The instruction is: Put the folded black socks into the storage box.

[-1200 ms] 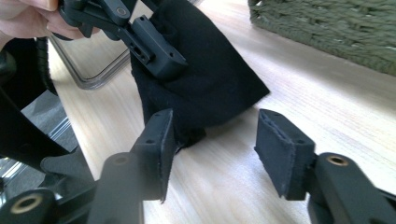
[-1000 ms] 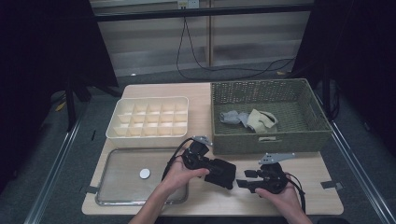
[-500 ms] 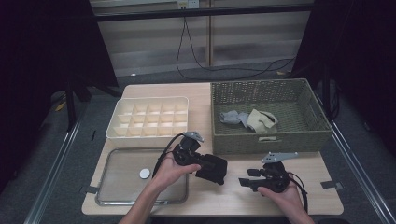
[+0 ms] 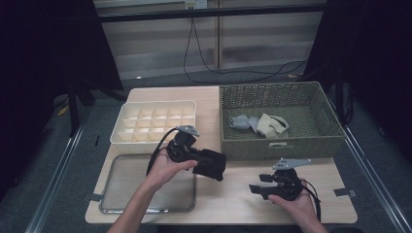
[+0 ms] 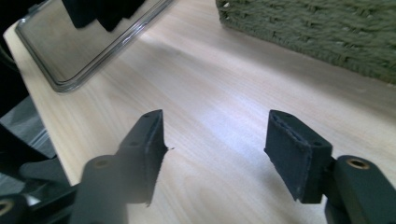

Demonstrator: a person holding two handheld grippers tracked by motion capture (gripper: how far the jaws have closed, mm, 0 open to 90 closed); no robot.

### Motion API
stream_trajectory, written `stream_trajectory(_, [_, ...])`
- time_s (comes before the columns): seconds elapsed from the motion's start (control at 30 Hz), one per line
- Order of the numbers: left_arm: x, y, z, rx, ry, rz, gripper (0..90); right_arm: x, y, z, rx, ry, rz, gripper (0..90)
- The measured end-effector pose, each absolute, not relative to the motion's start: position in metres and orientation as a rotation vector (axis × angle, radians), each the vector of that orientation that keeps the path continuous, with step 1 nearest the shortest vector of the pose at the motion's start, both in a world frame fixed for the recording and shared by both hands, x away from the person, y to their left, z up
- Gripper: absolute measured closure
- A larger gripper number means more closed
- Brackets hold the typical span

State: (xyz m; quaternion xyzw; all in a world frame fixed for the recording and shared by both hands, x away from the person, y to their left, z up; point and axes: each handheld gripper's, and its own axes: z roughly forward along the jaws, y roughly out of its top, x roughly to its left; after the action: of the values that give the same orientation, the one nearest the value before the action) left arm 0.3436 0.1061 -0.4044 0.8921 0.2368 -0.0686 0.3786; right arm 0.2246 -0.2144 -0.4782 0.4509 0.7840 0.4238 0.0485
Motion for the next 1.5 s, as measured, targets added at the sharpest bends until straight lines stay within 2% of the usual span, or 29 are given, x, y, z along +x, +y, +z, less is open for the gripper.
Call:
stream_trajectory(0.13, [0.348, 0.113, -0.399, 2.28, 0.626, -0.168, 63.4, 0.224, -0.216, -0.477, 1.36, 2.379, 1.287, 28.8])
stream_trajectory(0.27, [0.353, 0.12, -0.391, 2.275, 0.62, -0.155, 63.4, 0.226, -0.218, -0.477, 1.368, 2.378, 1.296, 26.9])
stream_trajectory(0.57, [0.368, 0.136, -0.376, 2.274, 0.653, -0.157, 62.9, 0.228, -0.221, -0.48, 1.424, 2.371, 1.308, 26.4])
stream_trajectory(1.1, [0.393, 0.153, -0.344, 2.336, 0.695, -0.034, 62.2, 0.228, -0.22, -0.482, 1.443, 2.378, 1.276, 26.0])
stream_trajectory(1.5, [0.409, 0.158, -0.323, 2.34, 0.72, 0.008, 61.9, 0.228, -0.217, -0.482, 1.436, 2.384, 1.267, 25.6])
